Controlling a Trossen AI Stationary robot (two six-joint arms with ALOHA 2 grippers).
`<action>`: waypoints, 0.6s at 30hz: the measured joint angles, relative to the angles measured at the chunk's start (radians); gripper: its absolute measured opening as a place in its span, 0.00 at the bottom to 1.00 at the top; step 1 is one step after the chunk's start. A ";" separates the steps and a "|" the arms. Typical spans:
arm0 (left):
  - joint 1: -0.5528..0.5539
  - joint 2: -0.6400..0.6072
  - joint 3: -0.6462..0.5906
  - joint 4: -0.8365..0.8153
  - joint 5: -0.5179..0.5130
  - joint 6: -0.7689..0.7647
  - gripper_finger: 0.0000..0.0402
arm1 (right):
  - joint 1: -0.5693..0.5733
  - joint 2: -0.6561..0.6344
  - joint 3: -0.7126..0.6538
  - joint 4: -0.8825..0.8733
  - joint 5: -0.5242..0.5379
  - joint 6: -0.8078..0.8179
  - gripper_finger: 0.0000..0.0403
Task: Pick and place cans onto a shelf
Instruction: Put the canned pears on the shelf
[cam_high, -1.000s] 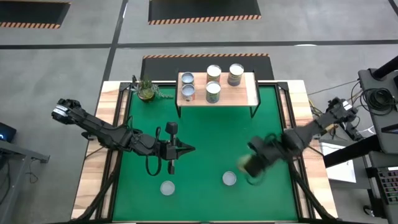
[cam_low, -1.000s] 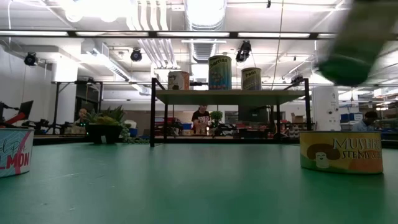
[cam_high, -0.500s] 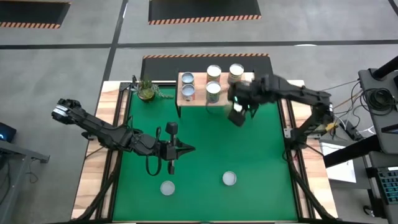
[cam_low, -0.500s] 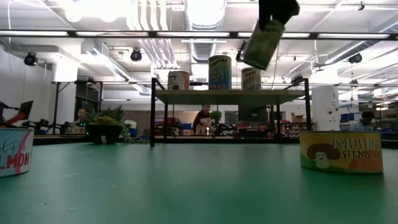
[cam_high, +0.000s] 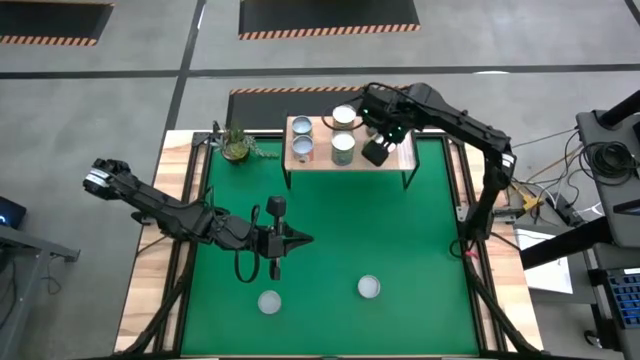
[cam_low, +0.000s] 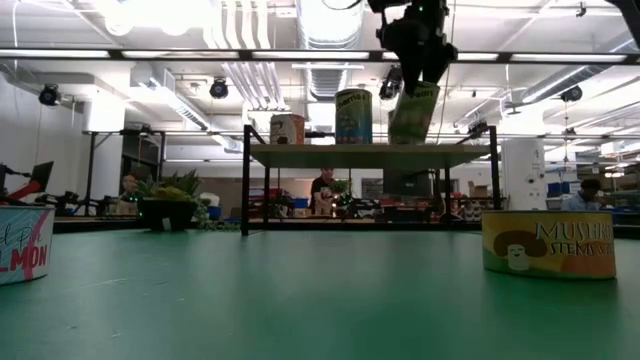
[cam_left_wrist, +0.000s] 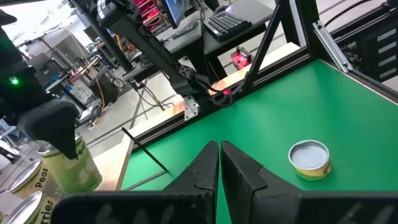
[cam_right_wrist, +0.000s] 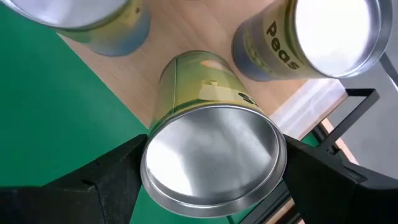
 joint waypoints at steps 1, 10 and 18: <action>0.000 0.000 0.000 0.000 0.000 0.000 0.00 | -0.009 0.004 0.000 0.000 -0.011 -0.018 0.81; 0.000 0.000 0.000 0.001 0.000 0.004 0.00 | -0.016 0.018 -0.003 0.001 -0.009 -0.062 0.81; 0.000 0.000 0.000 0.003 0.000 0.004 0.00 | -0.016 0.016 -0.003 0.002 -0.009 -0.065 0.87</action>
